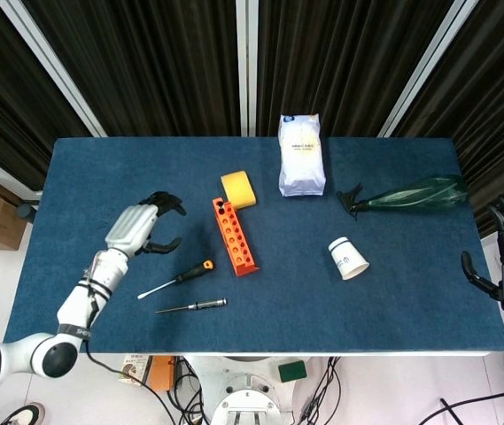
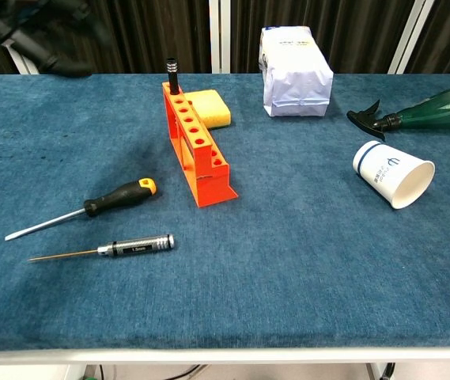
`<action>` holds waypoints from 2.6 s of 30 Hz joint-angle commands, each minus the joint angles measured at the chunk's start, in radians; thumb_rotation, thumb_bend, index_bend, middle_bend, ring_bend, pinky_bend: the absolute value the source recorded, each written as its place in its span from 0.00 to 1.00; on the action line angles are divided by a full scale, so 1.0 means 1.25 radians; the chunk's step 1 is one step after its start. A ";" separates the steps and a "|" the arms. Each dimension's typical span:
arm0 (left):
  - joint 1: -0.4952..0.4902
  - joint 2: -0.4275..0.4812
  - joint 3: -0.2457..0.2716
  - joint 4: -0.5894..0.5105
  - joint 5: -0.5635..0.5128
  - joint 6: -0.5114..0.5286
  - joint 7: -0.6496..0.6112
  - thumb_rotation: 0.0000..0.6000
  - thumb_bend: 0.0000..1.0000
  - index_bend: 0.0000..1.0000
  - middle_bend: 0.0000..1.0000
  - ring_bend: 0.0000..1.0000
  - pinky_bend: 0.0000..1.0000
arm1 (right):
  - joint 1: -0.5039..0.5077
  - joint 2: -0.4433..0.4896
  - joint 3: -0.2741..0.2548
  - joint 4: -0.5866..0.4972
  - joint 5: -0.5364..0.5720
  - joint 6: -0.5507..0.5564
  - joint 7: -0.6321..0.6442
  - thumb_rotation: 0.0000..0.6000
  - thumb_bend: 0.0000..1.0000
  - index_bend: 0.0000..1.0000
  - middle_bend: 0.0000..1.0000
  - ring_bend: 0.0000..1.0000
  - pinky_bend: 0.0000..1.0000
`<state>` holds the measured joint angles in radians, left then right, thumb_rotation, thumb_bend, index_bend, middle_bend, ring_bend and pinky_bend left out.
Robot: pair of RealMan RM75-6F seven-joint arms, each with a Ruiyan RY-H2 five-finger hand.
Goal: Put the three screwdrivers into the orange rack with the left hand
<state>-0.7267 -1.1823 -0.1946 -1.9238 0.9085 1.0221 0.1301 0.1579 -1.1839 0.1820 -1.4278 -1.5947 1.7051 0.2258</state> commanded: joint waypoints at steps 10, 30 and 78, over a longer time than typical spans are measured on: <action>0.144 -0.076 0.196 -0.047 0.192 0.133 0.143 0.95 0.28 0.46 0.30 0.14 0.22 | -0.006 0.000 -0.003 -0.003 -0.005 0.011 0.003 1.00 0.40 0.00 0.00 0.00 0.00; 0.177 -0.335 0.189 0.128 0.282 0.144 0.284 0.94 0.28 0.46 0.19 0.09 0.16 | -0.008 0.008 -0.010 -0.033 -0.025 0.015 -0.021 1.00 0.40 0.00 0.00 0.00 0.00; 0.177 -0.426 0.155 0.216 0.265 0.087 0.359 0.98 0.35 0.55 0.14 0.03 0.13 | -0.002 -0.007 -0.011 -0.021 -0.014 -0.005 -0.037 1.00 0.40 0.00 0.00 0.00 0.00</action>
<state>-0.5068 -1.7158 -0.0018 -1.6516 1.2389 1.1296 0.5813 0.1561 -1.1926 0.1684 -1.4545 -1.6125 1.6990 0.1799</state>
